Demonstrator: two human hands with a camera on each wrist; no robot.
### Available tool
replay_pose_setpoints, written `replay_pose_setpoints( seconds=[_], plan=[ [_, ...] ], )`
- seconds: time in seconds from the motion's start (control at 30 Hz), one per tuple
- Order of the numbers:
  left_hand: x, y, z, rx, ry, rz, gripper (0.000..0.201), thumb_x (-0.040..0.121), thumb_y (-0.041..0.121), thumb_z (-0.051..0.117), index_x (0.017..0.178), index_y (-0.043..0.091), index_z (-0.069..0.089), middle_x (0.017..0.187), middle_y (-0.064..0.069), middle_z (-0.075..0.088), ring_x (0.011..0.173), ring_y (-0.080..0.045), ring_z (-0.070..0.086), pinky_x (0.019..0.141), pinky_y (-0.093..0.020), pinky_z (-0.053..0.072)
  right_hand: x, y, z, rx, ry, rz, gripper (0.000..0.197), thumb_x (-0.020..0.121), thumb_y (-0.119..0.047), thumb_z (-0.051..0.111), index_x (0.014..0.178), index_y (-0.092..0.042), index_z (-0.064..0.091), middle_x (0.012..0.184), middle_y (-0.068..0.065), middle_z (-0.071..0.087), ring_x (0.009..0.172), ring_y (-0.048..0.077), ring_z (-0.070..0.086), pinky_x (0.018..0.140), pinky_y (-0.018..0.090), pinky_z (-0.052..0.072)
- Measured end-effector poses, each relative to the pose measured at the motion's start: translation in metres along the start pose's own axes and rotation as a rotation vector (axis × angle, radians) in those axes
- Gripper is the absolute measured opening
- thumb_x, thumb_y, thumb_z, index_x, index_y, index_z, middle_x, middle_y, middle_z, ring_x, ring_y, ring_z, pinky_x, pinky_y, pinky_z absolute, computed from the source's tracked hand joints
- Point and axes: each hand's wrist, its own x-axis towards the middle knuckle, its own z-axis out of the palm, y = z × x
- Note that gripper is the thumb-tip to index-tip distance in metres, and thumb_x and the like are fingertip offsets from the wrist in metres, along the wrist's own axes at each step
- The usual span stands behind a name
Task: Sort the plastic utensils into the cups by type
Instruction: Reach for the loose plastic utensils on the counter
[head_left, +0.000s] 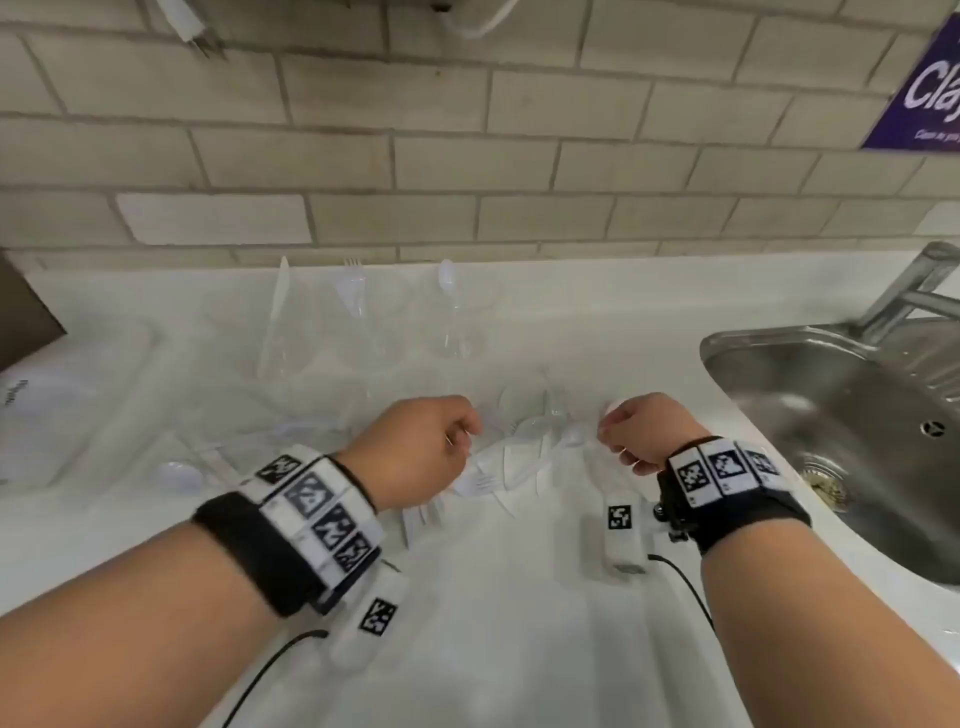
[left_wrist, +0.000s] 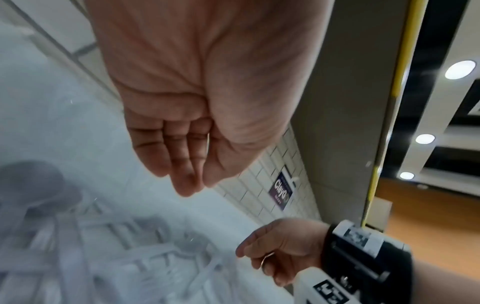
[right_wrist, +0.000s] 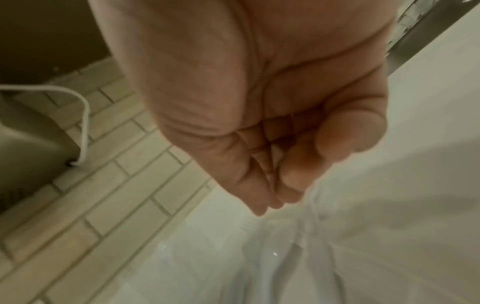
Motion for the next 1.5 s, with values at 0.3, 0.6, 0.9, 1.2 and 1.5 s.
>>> replay_pose_setpoints(
  seconds=[0.3, 0.6, 0.9, 1.2, 1.5],
  plan=[
    [0.066, -0.002, 0.054, 0.286, -0.306, -0.072, 0.038, 0.089, 0.010, 0.046, 0.115, 0.031, 0.064, 0.126, -0.003, 0.051, 0.110, -0.026, 0.056, 0.097, -0.031, 0.045, 0.042, -0.011, 0.028, -0.475, 0.008, 0.092, 0.026, 0.087, -0.031, 0.062, 0.079, -0.009, 0.052, 0.101, 0.010, 0.064, 0.096, 0.025, 0.063, 0.074, 0.028, 0.047],
    [0.085, 0.007, 0.056, 0.360, -0.271, -0.085, 0.025, 0.090, 0.008, 0.049, 0.110, 0.013, 0.063, 0.114, -0.006, 0.063, 0.104, -0.025, 0.059, 0.091, -0.033, 0.048, 0.049, -0.004, 0.023, -0.253, 0.108, 0.109, 0.036, 0.083, -0.013, 0.059, 0.117, -0.002, 0.054, 0.114, 0.016, 0.063, 0.104, 0.033, 0.063, 0.086, 0.037, 0.055],
    [0.091, 0.014, 0.062, 0.245, -0.241, -0.143, 0.030, 0.085, 0.014, 0.060, 0.115, 0.015, 0.056, 0.114, -0.004, 0.062, 0.104, -0.022, 0.057, 0.084, -0.027, 0.045, 0.036, -0.020, 0.026, -0.387, -0.003, -0.016, 0.043, 0.091, -0.011, 0.051, 0.134, -0.007, 0.051, 0.135, 0.010, 0.054, 0.123, 0.027, 0.053, 0.101, 0.033, 0.046],
    [0.091, 0.017, 0.060, 0.080, -0.269, -0.178, 0.040, 0.087, -0.003, 0.055, 0.122, 0.012, 0.063, 0.123, -0.006, 0.065, 0.110, -0.024, 0.061, 0.097, -0.033, 0.048, 0.020, -0.046, 0.047, -0.371, -0.200, -0.059, 0.043, 0.077, -0.036, 0.072, 0.107, -0.007, 0.062, 0.100, 0.008, 0.067, 0.086, 0.023, 0.066, 0.074, 0.031, 0.055],
    [0.099, 0.002, 0.032, 0.471, -0.086, -0.389, 0.049, 0.088, 0.013, 0.048, 0.136, 0.022, 0.044, 0.136, -0.004, 0.046, 0.126, -0.030, 0.040, 0.101, -0.043, 0.035, 0.024, -0.055, 0.061, -0.535, -0.072, -0.022, 0.039, 0.085, -0.019, 0.062, 0.119, -0.003, 0.052, 0.113, 0.007, 0.061, 0.106, 0.025, 0.061, 0.076, 0.029, 0.050]
  ],
)
